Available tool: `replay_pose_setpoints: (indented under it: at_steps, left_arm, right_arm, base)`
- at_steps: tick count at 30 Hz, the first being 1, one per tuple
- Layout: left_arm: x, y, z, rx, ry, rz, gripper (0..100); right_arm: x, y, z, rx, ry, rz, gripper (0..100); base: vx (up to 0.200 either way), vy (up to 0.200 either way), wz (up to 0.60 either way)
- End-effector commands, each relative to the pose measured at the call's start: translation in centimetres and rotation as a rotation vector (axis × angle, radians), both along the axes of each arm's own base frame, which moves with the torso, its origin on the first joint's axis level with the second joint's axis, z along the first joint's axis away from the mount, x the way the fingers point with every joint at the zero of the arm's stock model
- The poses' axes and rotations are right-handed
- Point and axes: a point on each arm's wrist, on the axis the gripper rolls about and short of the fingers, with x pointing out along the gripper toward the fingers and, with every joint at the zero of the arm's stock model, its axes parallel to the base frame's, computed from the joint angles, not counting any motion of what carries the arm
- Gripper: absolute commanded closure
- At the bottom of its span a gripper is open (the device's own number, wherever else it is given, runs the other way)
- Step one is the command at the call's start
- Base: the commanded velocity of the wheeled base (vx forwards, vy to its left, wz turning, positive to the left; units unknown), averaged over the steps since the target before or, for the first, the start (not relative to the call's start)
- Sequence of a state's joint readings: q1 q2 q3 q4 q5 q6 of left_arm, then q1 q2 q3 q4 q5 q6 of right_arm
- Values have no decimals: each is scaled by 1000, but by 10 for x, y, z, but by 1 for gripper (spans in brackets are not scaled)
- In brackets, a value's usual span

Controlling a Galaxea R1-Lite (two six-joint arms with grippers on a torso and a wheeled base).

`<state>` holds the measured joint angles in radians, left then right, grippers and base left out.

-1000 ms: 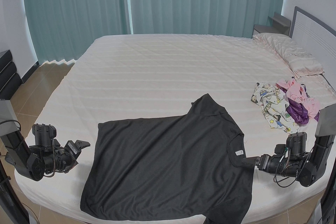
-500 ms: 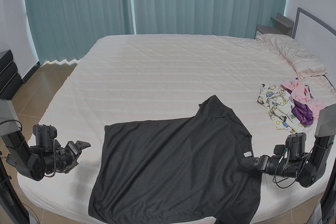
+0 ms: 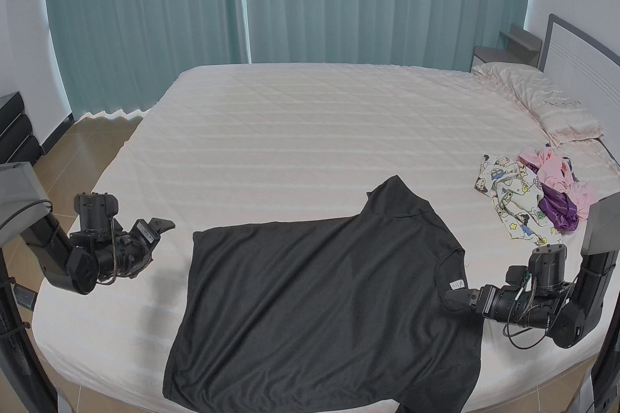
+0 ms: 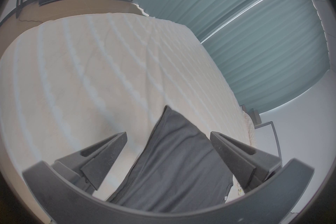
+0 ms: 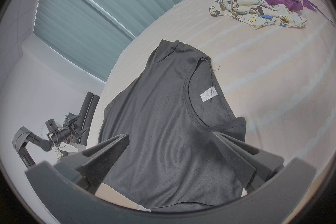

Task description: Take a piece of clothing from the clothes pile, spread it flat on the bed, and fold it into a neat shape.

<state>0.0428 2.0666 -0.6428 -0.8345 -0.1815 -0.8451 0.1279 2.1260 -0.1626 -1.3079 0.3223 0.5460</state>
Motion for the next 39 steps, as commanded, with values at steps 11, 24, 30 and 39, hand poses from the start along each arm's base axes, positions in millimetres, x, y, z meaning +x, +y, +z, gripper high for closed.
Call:
replay_pose_setpoints:
  at_steps: [11, 24, 30, 39]
  left_arm:
    - [96, -46, -61, 120, -34, -141, 0]
    - [113, -46, -61, 303, -56, -113, 0]
    - [112, -53, -71, 320, -40, -138, 0]
    - [125, -54, -78, 328, -57, -139, 100]
  right_arm:
    - [-5, 0, -2, -1, 12, 3, 0]
    - [-5, 0, -3, -1, 15, 3, 0]
    - [-5, 0, -4, -2, 19, 3, 0]
    - [-4, 0, -7, -3, 15, 5, 0]
  base:
    - [0, 0, 0]
    - [0, 0, 0]
    - [0, 0, 0]
    - [0, 0, 0]
